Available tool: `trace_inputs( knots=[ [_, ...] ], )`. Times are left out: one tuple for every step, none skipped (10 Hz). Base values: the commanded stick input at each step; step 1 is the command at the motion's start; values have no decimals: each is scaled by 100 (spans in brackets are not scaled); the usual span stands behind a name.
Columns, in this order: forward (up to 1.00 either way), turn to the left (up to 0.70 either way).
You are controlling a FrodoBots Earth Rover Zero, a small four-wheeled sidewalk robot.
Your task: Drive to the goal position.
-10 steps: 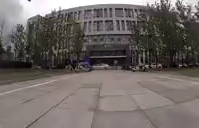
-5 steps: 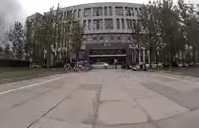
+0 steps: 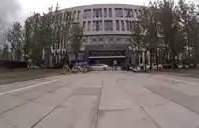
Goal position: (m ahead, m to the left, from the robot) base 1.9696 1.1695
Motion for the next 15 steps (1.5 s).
trace_inputs(
  knots=[
    [70, 0],
    [70, 0],
    [70, 0],
    [70, 0],
    [70, 0],
    [70, 0],
    [70, 0],
    [70, 0],
    [70, 0],
    [70, 0],
    [70, -1],
    [70, -7],
    [70, -19],
    [70, -32],
    [70, -35]
  ],
)
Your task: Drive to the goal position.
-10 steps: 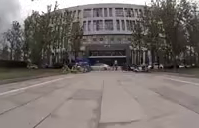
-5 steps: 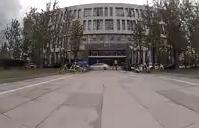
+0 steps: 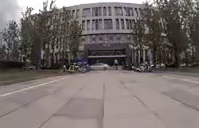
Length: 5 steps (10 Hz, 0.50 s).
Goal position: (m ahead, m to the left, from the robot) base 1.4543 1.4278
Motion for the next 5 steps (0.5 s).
trace_inputs(
  knots=[
    [70, -35],
    [70, -33],
    [70, 0],
    [70, 0],
    [70, 0]
  ],
)
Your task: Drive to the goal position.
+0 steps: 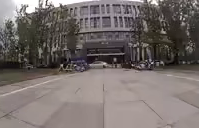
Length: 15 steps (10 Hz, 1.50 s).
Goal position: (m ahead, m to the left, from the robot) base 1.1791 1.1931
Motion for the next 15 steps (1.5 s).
trace_inputs(
  knots=[
    [70, 0],
    [70, 0],
    [70, 0],
    [70, 0],
    [70, 0],
    [70, 0],
    [70, 0],
    [70, 0],
    [70, 0],
    [70, 0],
    [70, 0],
    [70, 0],
    [70, 0],
    [70, 0],
    [70, 0]
  ],
)
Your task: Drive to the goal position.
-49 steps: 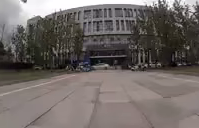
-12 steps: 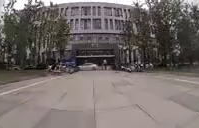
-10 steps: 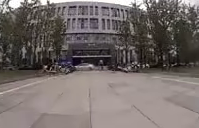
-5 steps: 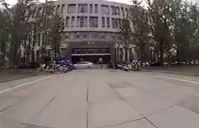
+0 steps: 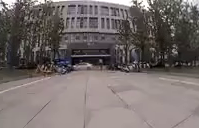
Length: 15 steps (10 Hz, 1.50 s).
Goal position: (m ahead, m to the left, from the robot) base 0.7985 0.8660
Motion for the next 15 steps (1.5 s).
trace_inputs(
  knots=[
    [70, 0],
    [70, 0],
    [70, 0],
    [70, 0],
    [70, 0],
    [70, 0],
    [70, 0],
    [70, 0],
    [70, 0],
    [70, 0],
    [70, -1],
    [70, -28],
    [70, -35],
    [70, -35],
    [70, -35]
  ],
)
